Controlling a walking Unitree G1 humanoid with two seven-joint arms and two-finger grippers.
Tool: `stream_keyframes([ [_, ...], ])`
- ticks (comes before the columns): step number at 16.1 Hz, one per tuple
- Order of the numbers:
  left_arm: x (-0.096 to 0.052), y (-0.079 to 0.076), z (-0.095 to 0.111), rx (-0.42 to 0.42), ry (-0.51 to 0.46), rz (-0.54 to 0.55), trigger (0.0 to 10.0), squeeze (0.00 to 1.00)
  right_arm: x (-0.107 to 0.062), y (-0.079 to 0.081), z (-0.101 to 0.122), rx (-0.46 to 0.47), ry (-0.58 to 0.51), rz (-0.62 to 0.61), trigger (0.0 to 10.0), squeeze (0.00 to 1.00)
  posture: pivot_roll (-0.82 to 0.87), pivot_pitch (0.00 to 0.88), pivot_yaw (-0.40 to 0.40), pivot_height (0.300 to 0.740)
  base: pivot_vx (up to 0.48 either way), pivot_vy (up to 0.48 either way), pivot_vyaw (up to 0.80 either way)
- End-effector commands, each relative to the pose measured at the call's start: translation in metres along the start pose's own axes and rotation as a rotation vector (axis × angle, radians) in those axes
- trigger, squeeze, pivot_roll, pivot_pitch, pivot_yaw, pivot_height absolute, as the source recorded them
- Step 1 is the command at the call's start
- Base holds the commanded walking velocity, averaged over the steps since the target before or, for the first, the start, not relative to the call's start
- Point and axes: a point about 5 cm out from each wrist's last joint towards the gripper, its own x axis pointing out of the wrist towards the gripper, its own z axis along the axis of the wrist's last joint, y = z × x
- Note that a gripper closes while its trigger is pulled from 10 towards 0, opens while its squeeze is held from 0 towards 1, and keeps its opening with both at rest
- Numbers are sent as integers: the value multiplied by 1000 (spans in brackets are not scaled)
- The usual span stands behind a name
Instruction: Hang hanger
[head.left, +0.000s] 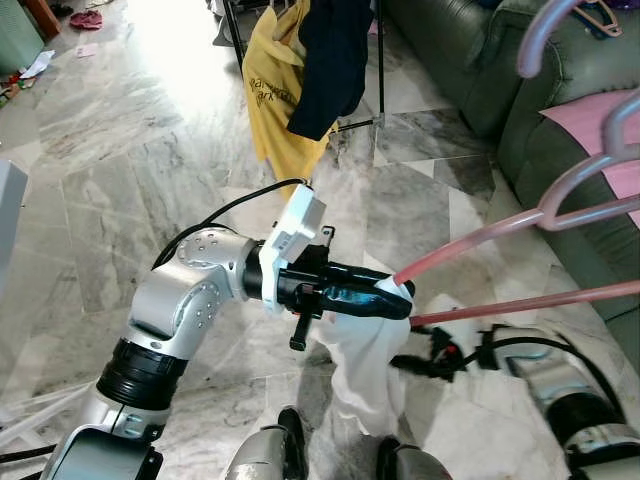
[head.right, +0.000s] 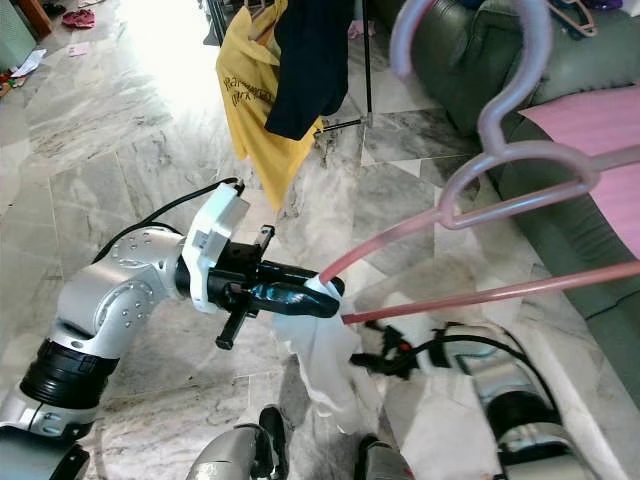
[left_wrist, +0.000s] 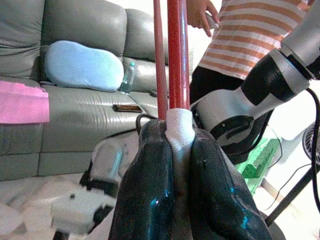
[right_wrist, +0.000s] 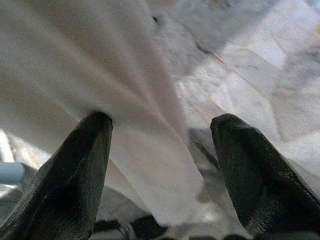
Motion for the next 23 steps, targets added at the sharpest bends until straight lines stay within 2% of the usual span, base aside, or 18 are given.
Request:
stream_keyframes([
  [1,4,-4,4,18,-5,-28,10000,0,7,7,-2,9,14,56,10000,0,-17,243,94,740,0,0,0],
  [3,5,-5,3,13,-5,-32,10000,0,15,11,1,12,-6,82,9882,0,-17,243,94,740,0,0,0],
  [4,6,-5,2,10,-2,-33,10000,0,18,13,2,25,-16,96,0,0,-17,243,94,740,0,0,0],
  [6,5,-6,1,6,-2,-30,10000,0,20,13,2,37,-33,70,0,0,-20,243,90,740,0,0,0],
  [8,5,-5,0,6,-5,-21,10000,0,17,11,-3,48,-30,0,0,0,-27,243,86,740,0,0,0],
  [10,5,-3,2,13,-19,-12,10000,0,13,5,-6,81,-73,-118,0,0,-34,242,81,740,0,0,0],
  [14,5,0,5,22,-30,-3,10000,0,6,4,-15,126,-101,-240,0,0,-44,244,82,740,0,0,0],
  [22,5,1,6,26,-36,2,10000,0,0,-3,-20,148,-91,-364,0,0,-44,244,82,740,0,0,0],
  [23,4,2,5,26,-35,9,10000,0,-3,-7,-21,150,-86,-410,0,0,-42,243,80,740,0,0,0],
])
